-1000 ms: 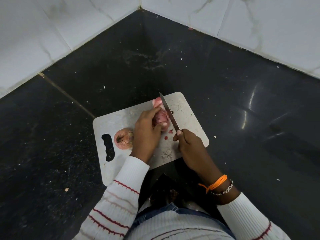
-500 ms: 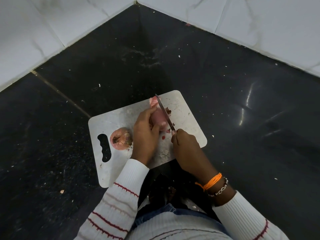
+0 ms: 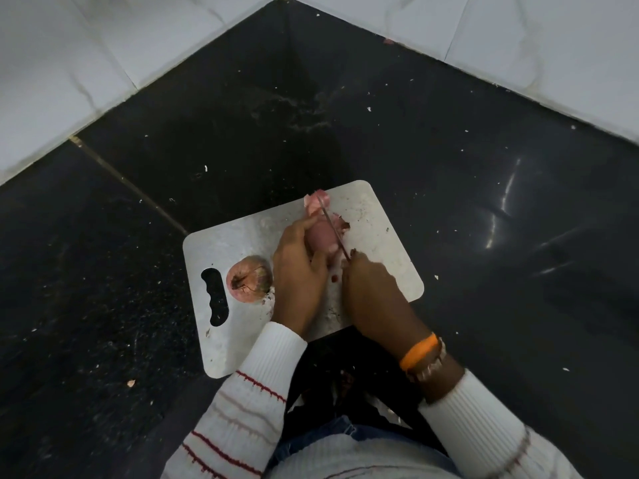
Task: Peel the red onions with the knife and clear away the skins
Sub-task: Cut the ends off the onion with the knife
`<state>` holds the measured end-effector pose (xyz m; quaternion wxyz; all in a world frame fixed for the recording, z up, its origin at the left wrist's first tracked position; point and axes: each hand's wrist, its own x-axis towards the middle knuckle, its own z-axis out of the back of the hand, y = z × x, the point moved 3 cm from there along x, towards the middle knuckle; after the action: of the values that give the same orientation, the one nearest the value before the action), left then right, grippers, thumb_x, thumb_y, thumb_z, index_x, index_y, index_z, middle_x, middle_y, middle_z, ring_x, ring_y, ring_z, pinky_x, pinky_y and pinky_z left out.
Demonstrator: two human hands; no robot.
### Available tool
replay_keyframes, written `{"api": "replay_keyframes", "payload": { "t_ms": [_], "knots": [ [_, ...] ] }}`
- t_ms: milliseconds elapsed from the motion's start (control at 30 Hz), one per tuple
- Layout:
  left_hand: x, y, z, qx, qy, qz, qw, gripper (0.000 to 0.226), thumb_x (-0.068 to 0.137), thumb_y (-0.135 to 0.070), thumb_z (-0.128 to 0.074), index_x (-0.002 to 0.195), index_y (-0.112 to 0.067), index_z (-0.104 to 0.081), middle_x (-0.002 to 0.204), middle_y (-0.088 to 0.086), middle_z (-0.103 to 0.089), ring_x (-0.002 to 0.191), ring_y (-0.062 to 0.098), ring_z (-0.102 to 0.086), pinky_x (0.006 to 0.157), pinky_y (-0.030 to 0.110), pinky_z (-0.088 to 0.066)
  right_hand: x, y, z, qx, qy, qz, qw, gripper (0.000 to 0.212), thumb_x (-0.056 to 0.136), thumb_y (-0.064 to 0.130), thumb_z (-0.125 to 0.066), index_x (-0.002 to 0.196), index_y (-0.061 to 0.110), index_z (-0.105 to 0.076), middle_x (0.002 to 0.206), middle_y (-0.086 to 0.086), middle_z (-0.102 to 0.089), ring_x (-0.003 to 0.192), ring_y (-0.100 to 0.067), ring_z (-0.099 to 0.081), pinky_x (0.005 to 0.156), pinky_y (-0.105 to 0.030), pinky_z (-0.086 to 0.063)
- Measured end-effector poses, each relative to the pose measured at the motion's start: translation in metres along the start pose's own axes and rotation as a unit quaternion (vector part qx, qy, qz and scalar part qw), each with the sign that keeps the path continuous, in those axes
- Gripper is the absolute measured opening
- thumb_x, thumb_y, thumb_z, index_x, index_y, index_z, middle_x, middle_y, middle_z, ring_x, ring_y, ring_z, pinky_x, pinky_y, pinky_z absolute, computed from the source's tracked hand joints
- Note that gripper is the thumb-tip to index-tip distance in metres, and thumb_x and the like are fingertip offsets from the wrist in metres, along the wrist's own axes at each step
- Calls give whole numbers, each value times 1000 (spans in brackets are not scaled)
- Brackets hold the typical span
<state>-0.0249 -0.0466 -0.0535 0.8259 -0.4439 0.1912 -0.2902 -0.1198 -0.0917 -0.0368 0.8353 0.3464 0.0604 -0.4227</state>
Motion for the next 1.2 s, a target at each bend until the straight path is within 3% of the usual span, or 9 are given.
{"api": "replay_keyframes", "payload": {
  "t_ms": [133, 200, 333, 467, 700, 867, 1033, 1133, 1200],
  "knots": [
    [0, -1, 0, 7, 0, -10, 1000, 40, 86, -10, -60, 125, -17, -51, 127, 2, -55, 114, 13, -49, 89, 13, -35, 1, 8, 0, -24, -11, -20, 999, 19, 98, 15, -32, 113, 6, -41, 113, -15, -55, 102, -32, -57, 72, -30, -36],
    [-3, -1, -2, 14, 0, -19, 1000, 42, 85, -6, -59, 125, -16, -51, 127, 4, -55, 115, 16, -50, 95, 21, -38, 7, 9, 1, -23, -15, -30, 999, 19, 98, 14, -34, 114, 6, -42, 113, -14, -54, 102, -31, -57, 70, -29, -34],
    [-1, -1, -2, -11, -3, 16, 1000, 44, 86, -10, -60, 128, -19, -49, 130, 1, -54, 118, 15, -49, 97, 22, -36, 2, 4, -5, -20, -3, -45, 999, 7, 98, 14, -33, 102, 12, -38, 110, -13, -56, 100, -31, -58, 71, -29, -35],
    [2, -3, -1, -10, 2, 24, 1000, 44, 87, -12, -60, 129, -20, -49, 131, 1, -54, 119, 15, -49, 97, 22, -36, 10, 2, -4, -31, -11, -29, 999, 23, 96, 12, -34, 118, 3, -39, 112, -15, -55, 101, -34, -57, 69, -30, -33],
    [1, -5, 3, -20, 4, 36, 999, 40, 89, -8, -55, 128, -16, -51, 129, 2, -56, 119, 16, -51, 103, 29, -40, 11, -4, -10, -99, -10, -6, 995, 26, 95, 8, -34, 120, -1, -37, 116, -18, -55, 105, -37, -57, 80, -38, -43],
    [5, 8, 7, -89, 18, 86, 992, 40, 88, -8, -58, 126, -19, -50, 125, -3, -55, 113, 11, -51, 102, 37, -44, 16, -18, -9, -111, -36, -19, 993, 25, 94, 4, -31, 118, -2, -38, 112, -20, -57, 102, -38, -58, 71, -36, -40],
    [5, 16, 8, -124, 51, 91, 987, 49, 87, -2, -58, 124, -32, -47, 127, -8, -48, 118, 14, -50, 97, 41, -49, 24, -34, 2, -50, -48, -33, 997, 21, 98, 13, -31, 108, 0, -44, 105, -19, -59, 90, -33, -58, 64, -29, -34],
    [4, 19, 7, -91, 62, 69, 992, 49, 88, -2, -56, 128, -29, -48, 133, -6, -44, 123, 16, -46, 100, 42, -46, 22, -35, 5, -9, -54, -17, 998, 22, 100, 20, -31, 101, 4, -46, 90, -12, -56, 70, -20, -47, 49, -22, -25],
    [3, 18, 7, -66, 68, 68, 993, 56, 84, -8, -65, 133, -26, -44, 136, -3, -43, 124, 15, -45, 105, 38, -41, 16, -31, 6, 20, -63, 2, 998, 20, 100, 24, -30, 93, 9, -42, 76, -1, -47, 60, -12, -40, 47, -18, -23]
  ]
}}
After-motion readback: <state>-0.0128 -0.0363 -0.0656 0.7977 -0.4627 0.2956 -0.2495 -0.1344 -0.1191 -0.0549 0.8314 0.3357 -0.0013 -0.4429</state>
